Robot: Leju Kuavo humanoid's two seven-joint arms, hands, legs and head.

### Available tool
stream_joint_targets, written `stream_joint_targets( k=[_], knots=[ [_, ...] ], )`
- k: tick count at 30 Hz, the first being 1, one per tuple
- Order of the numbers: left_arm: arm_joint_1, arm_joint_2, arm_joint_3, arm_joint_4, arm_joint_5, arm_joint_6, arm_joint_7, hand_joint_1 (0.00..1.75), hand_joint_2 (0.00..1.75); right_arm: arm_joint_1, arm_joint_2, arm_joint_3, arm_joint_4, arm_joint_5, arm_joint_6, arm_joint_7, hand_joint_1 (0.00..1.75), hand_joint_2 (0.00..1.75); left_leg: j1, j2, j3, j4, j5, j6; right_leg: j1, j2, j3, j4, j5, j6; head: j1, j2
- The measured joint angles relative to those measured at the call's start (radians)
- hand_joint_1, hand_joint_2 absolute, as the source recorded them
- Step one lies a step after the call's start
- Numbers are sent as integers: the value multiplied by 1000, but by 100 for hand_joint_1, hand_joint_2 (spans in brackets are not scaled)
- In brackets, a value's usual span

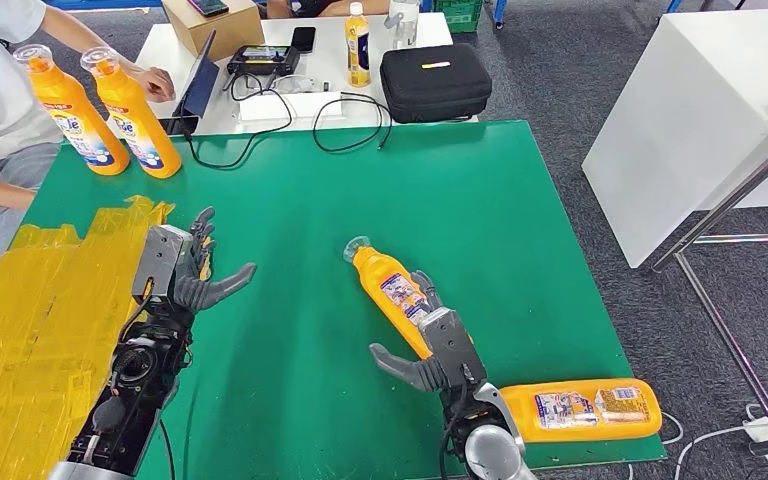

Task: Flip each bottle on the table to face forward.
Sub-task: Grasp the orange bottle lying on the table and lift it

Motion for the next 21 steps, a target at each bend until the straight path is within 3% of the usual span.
stream_joint_targets(
  k=[5, 11, 21],
  knots=[
    [0, 1, 0, 0, 3, 3, -3, 0, 175, -1, -9, 9, -32, 60, -31, -27, 0, 175, 0, 0, 0, 0, 0, 0, 0, 0, 0, 0, 0, 0, 0, 0],
    [1, 2, 14, 0, 5, 2, -10, 0, 175, -2, -51, 39, -147, 244, -78, -40, 0, 175, 0, 0, 0, 0, 0, 0, 0, 0, 0, 0, 0, 0, 0, 0],
    [3, 3, 29, -6, 1, -3, -16, 0, 175, -3, -108, 63, -250, 371, -97, -51, 0, 175, 0, 0, 0, 0, 0, 0, 0, 0, 0, 0, 0, 0, 0, 0]
  ],
)
